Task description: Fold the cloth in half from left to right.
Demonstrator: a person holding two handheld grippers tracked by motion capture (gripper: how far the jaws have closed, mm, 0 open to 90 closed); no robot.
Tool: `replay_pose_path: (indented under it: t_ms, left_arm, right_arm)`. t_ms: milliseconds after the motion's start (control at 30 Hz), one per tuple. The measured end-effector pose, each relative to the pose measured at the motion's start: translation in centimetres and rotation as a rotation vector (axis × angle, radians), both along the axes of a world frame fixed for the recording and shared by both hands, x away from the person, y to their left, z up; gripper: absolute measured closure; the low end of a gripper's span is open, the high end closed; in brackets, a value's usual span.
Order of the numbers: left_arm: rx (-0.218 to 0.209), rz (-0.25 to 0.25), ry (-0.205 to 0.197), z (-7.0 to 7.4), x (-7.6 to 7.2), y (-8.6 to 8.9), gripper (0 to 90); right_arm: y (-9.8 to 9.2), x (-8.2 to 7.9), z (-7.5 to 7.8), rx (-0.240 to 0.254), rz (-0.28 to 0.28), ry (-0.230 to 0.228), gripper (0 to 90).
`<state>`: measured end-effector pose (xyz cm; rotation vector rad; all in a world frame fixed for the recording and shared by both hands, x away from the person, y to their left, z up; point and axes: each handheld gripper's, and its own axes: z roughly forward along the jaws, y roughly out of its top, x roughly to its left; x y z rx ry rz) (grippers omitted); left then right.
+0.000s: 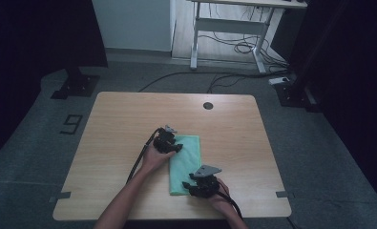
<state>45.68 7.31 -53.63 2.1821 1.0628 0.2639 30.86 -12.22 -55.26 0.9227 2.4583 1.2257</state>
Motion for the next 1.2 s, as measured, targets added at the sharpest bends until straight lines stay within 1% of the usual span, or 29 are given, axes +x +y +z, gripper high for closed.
replay_pose_path:
  t_ms: [133,167,200,333,500,633,700,733,767,833,867,900,933,1033,1067,1100,1133,1167,1200]
  left_arm:
    - [-0.002,-0.003,-0.002,0.0,-0.3,-0.1,54.1]
    - [-0.002,-0.003,-0.002,0.0,-0.3,-0.1,54.0]
    - [0.0,-0.016,0.001,0.0,-0.6,-0.2,53.9]
    - [-0.002,-0.03,0.004,0.0,-1.0,-0.3,53.7]
    - [0.0,-0.051,0.002,0.0,-1.8,-0.8,53.2]
    - [0.001,-0.067,0.0,0.0,-2.1,-1.1,53.2]
    - [-0.003,-0.069,0.001,0.0,-2.1,-1.0,53.2]
    - [-0.004,-0.068,0.003,0.0,-2.1,-1.0,53.3]
    - [-0.006,-0.069,0.002,0.0,-2.1,-1.0,53.3]
    - [-0.006,-0.071,0.001,0.0,-2.1,-0.9,53.4]
    - [-0.009,-0.07,0.0,-0.1,-2.1,-0.9,53.4]
    - [-0.013,-0.067,0.0,-0.1,-2.1,-0.9,53.4]
    - [-0.013,-0.067,0.0,-0.1,-2.1,-0.9,53.4]
    - [-0.015,-0.066,0.002,-0.1,-2.1,-0.9,53.4]
    - [-0.015,-0.065,0.002,-0.1,-2.1,-0.9,53.4]
    - [-0.015,-0.065,0.001,-0.1,-2.1,-0.9,53.4]
    - [-0.015,-0.065,0.001,-0.1,-2.1,-0.9,53.4]
    - [-0.018,-0.065,0.002,-0.1,-2.1,-0.9,53.4]
    - [-0.017,-0.067,0.002,-0.1,-2.1,-0.9,53.4]
  right_arm:
    - [-0.2,-0.8,0.0,-0.011,-0.007,-0.004,53.5]
    - [-0.2,-0.8,0.0,-0.011,-0.007,-0.004,53.5]
    - [-0.3,-1.1,0.0,-0.008,-0.007,0.0,53.6]
    - [-0.6,-1.7,0.0,0.001,-0.009,0.003,53.7]
    - [-0.9,-3.0,0.0,0.005,-0.001,0.006,53.7]
    - [-1.0,-3.4,0.0,0.0,0.002,0.008,53.7]
    - [-1.0,-3.5,0.0,0.005,0.004,0.011,53.7]
    - [-1.2,-3.3,0.1,0.012,0.012,0.028,53.2]
    - [-1.2,-3.3,0.1,0.012,0.012,0.028,53.2]
    - [-1.2,-2.8,0.3,0.023,0.013,0.052,51.4]
    - [-1.2,-2.5,0.4,0.022,0.008,0.047,50.8]
    - [-1.0,-1.7,0.7,0.03,-0.002,0.036,50.5]
    - [-1.0,-1.4,0.9,0.032,-0.006,0.034,50.5]
    - [-0.4,0.4,1.4,0.04,-0.018,0.023,50.4]
    - [-0.4,0.4,1.4,0.04,-0.018,0.023,50.4]
    - [0.1,1.4,1.5,0.033,-0.017,0.022,50.4]
    - [0.1,1.4,1.5,0.033,-0.017,0.022,50.4]
    - [0.4,1.7,1.5,0.027,-0.018,0.023,50.1]
    - [1.1,2.6,1.3,0.004,-0.019,0.031,49.7]
